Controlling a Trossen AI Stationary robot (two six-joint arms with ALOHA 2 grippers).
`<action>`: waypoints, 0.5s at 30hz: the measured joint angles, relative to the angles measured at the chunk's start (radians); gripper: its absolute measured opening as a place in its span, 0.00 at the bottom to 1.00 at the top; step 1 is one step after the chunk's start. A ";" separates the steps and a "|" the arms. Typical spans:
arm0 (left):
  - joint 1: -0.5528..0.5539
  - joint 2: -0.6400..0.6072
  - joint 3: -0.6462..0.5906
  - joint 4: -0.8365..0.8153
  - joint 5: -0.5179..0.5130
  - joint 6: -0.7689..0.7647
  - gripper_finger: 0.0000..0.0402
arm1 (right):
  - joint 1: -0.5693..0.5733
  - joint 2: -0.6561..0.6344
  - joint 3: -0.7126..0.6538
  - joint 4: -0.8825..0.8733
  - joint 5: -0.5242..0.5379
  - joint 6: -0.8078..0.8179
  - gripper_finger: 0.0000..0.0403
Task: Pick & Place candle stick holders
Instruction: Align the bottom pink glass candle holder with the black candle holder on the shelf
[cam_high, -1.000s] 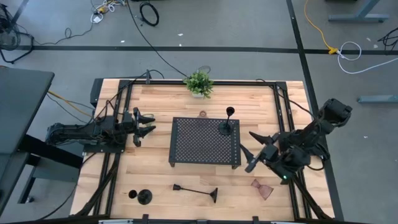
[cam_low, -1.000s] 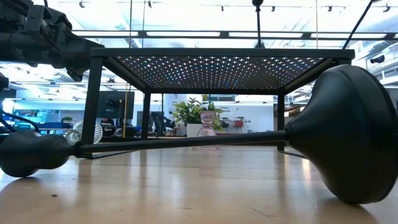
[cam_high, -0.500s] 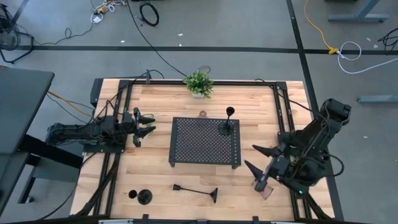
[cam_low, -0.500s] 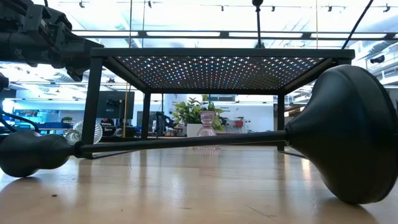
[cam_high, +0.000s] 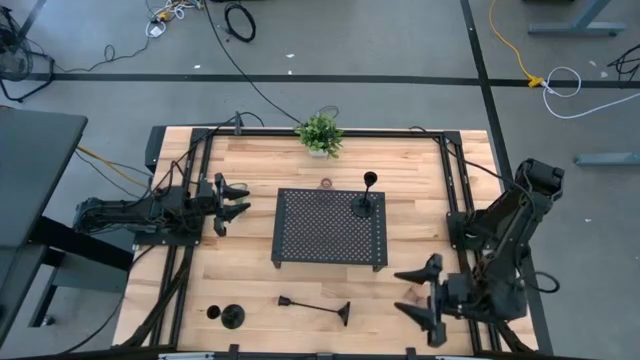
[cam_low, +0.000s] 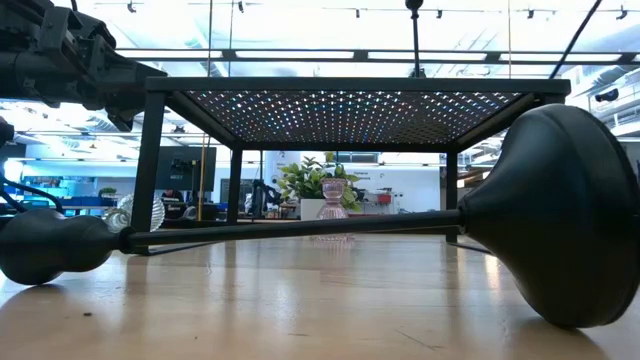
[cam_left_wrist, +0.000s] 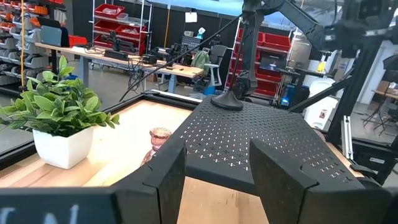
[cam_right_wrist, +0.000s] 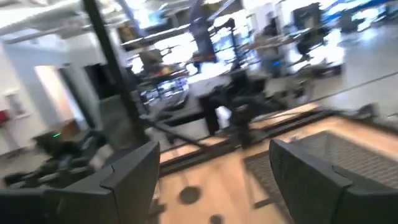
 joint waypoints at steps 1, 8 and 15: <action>0.000 0.000 0.000 0.000 0.000 -0.009 0.45 | -0.006 0.000 0.000 -0.049 -0.022 0.070 0.74; 0.000 0.000 0.000 0.000 0.000 -0.013 0.45 | -0.053 0.001 0.000 -0.192 -0.221 0.386 0.74; 0.000 0.000 0.000 0.000 0.000 -0.013 0.45 | -0.133 0.000 0.000 -0.407 -0.475 0.762 0.74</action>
